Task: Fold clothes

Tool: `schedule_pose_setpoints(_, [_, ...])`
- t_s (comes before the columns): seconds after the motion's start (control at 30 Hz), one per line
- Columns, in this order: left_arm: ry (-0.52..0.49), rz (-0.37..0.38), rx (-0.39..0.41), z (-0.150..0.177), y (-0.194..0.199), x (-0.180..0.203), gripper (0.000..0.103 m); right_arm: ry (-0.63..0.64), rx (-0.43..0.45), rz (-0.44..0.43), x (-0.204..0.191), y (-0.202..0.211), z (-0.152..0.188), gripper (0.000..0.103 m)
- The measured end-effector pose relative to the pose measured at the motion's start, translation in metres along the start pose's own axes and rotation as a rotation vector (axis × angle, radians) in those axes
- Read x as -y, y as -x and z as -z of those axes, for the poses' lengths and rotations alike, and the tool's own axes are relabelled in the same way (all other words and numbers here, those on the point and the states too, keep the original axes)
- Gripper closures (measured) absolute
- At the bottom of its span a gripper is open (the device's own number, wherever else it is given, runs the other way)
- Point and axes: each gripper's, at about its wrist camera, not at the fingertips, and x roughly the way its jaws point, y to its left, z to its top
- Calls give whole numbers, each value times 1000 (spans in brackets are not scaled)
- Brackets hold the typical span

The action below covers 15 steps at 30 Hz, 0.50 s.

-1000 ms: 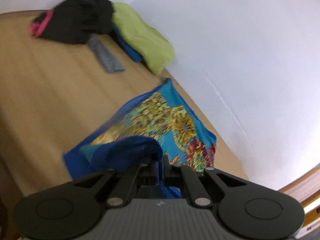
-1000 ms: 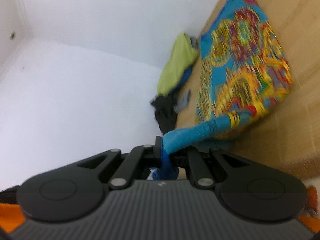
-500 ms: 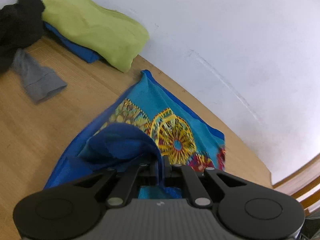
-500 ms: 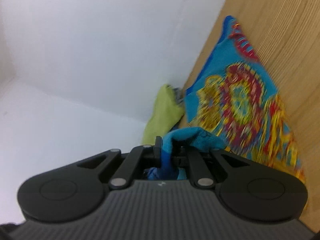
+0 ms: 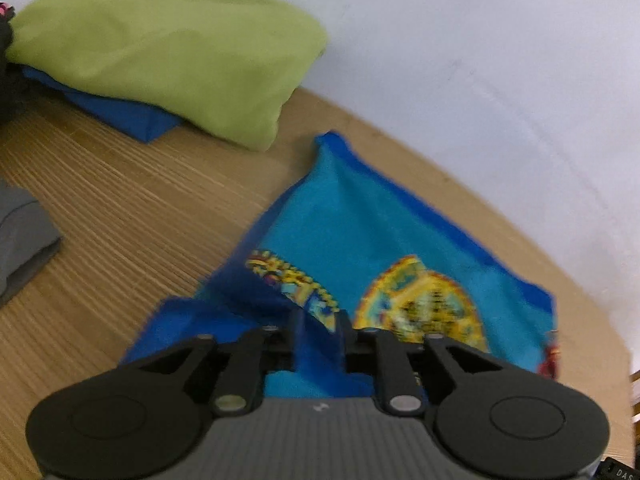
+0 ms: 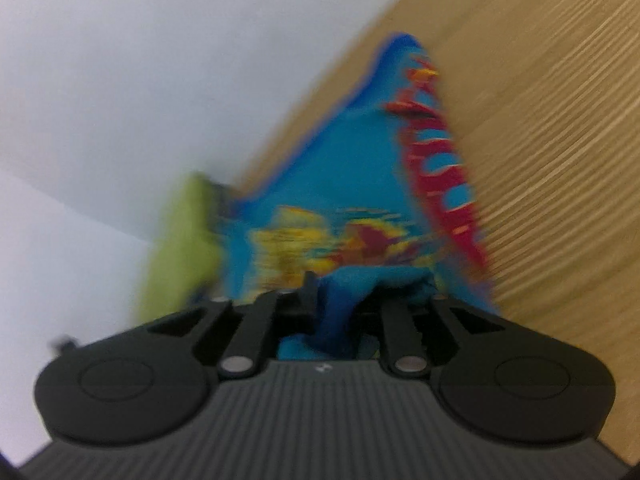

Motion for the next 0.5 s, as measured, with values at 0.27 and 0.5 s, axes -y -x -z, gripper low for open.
schedule_pose_setpoints(0.27, [-48, -24, -56, 40, 54, -65, 51, 209, 59, 174, -10, 54, 14, 49])
schedule_pose_setpoints(0.5, [-81, -24, -114, 98, 126, -137, 41, 370, -52, 128, -3, 146, 125, 38])
